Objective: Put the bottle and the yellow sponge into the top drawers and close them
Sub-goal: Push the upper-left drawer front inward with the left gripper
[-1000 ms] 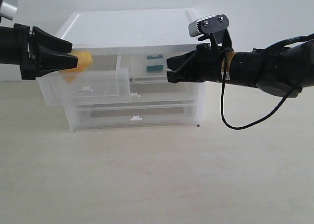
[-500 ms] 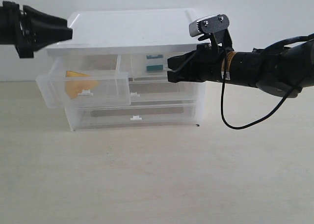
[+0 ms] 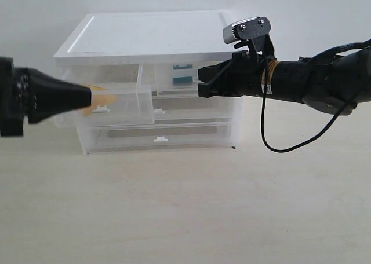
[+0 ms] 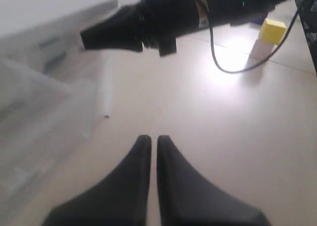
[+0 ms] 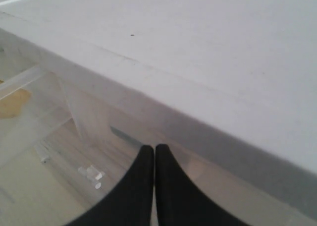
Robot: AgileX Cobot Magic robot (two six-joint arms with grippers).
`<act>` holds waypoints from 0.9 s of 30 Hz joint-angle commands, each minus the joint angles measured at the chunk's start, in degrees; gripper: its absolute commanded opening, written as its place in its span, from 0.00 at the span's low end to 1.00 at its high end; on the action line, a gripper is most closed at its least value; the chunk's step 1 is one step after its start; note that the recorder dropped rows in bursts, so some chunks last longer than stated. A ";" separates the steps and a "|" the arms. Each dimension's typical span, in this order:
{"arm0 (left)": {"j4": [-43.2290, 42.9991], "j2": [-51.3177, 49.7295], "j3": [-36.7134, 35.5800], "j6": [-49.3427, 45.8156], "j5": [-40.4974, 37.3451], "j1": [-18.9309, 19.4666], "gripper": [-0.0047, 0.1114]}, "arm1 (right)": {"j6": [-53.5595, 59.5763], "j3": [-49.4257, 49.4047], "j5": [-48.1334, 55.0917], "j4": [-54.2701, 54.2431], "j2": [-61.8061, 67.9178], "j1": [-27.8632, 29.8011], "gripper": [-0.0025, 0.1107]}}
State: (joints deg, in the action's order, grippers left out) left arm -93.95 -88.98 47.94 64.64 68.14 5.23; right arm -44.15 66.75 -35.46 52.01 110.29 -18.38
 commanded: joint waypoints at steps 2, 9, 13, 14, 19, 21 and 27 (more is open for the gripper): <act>3.41 -7.34 -4.87 -11.53 -2.09 -0.59 0.07 | 0.08 0.32 1.87 -0.67 -0.49 0.07 0.02; 19.96 -19.64 -0.65 -26.19 -2.16 -0.59 0.07 | -0.03 0.32 1.85 -0.67 -0.49 0.07 0.02; 21.16 -19.80 2.49 -26.47 -3.05 -0.38 0.07 | -0.03 0.32 1.85 -0.67 -0.49 0.07 0.02; 21.28 -19.80 3.25 -26.39 -3.18 -0.38 0.07 | -0.03 0.32 1.85 -0.67 -0.49 0.07 0.02; 23.86 -20.41 7.29 -25.83 -8.98 -0.58 0.07 | -0.14 0.32 1.85 -0.67 -0.49 0.07 0.02; 24.67 -21.41 8.84 -25.71 -9.82 -0.58 0.07 | -0.28 0.32 1.85 -0.67 -0.49 0.07 0.02; 24.78 -25.80 14.19 -22.19 -9.57 -0.58 0.07 | -0.28 0.32 1.85 -0.67 -0.49 0.07 0.02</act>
State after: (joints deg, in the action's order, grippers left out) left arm -71.80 -113.53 59.97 40.31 58.57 4.67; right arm -44.24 66.75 -35.14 52.01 110.20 -18.38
